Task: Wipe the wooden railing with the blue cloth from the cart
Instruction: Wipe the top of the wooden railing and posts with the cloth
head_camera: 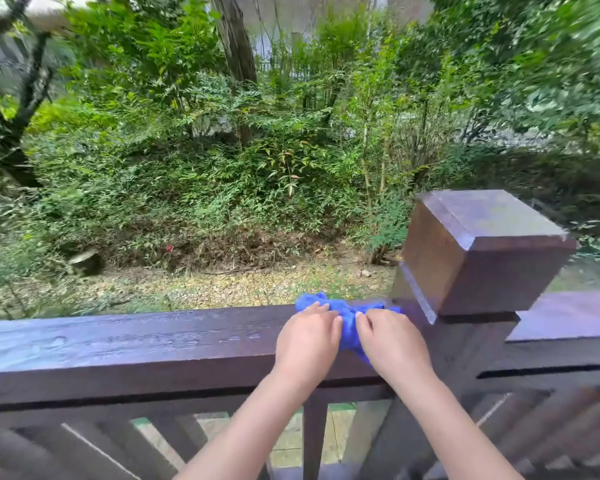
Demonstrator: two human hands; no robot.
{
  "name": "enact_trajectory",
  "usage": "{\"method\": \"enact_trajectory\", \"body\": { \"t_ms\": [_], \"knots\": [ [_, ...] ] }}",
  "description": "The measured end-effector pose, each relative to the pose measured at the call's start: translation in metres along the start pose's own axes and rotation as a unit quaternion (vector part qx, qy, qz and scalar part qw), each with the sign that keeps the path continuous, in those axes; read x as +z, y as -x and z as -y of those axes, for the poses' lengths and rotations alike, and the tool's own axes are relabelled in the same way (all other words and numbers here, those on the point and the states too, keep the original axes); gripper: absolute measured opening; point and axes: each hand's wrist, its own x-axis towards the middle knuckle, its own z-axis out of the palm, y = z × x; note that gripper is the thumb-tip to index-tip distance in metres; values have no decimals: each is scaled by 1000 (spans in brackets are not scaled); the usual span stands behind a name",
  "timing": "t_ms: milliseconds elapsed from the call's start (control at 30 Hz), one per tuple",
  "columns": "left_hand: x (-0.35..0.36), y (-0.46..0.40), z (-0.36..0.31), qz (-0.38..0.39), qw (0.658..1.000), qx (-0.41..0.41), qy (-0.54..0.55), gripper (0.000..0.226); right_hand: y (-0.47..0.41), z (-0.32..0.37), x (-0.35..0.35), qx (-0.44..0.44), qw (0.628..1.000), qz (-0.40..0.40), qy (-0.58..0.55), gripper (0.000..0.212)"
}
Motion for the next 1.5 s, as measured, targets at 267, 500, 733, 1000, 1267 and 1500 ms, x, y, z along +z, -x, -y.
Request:
{"method": "enact_trajectory", "body": {
  "t_ms": [267,500,733,1000,1267,1500],
  "knots": [
    [38,-17,5,14,988,73,-132,53,-4,-21,30,-15,999,25,37,55],
    [3,7,49,-41,978,21,-202,53,-8,31,55,-78,996,24,24,57],
    [-16,32,91,-47,987,-17,-151,67,-2,73,70,-171,984,54,12,57],
    [16,-1,37,-41,995,-52,-80,49,-15,-14,22,-133,980,73,-128,49],
    [16,-2,49,-42,985,-43,-163,53,-19,-16,44,-85,995,-4,44,53],
    [-23,23,121,-96,976,-122,-155,63,-26,26,59,-148,985,63,62,58]
  ]
}}
